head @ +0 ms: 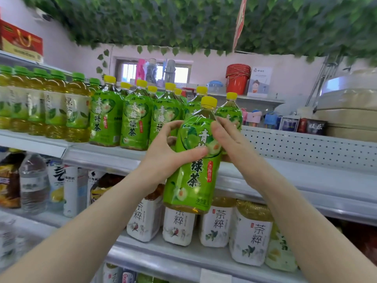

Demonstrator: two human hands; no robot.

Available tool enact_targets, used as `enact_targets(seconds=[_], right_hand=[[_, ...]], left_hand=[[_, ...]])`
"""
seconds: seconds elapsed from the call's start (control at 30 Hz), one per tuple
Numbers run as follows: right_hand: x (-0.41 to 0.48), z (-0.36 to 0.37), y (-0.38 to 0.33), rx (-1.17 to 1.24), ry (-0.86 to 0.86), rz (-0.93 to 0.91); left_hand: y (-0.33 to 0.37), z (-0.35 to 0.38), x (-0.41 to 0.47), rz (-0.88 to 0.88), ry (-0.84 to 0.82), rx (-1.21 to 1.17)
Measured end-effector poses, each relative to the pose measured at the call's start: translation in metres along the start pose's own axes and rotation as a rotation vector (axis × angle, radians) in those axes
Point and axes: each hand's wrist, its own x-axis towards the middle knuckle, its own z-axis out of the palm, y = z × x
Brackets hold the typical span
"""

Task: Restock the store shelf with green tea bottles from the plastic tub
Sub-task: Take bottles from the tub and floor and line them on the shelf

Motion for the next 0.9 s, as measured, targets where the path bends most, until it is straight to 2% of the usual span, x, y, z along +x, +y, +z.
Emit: enact_targets(seconds=[0.17,0.3,0.4,0.5,0.6,0.77,0.9], right_hand=[[-0.008,0.000,0.006,0.050,0.108,0.013],[-0.004,-0.019,-0.004,-0.005,0.182,0.003],[0.007,-0.038,-0.019,-0.089,0.257,-0.050],[0.025,-0.059,-0.029,-0.135,0.326,-0.091],[0.047,-0.072,-0.025,-0.215,0.389,-0.105],[0.069,-0.066,-0.002,-0.398,0.383,-0.105],[0.081,-0.057,0.023,-0.426,0.396,-0.062]], left_hand=[[-0.002,0.017,0.001,-0.021,-0.101,0.032],[0.019,0.013,0.018,0.007,-0.267,0.101],[0.023,0.007,0.042,0.166,-0.209,0.310],[0.018,0.003,0.071,0.359,-0.073,0.724],[0.009,0.005,0.093,0.459,-0.055,1.002],[-0.004,0.015,0.115,0.519,-0.050,1.226],[-0.018,0.017,0.125,0.492,-0.061,1.273]])
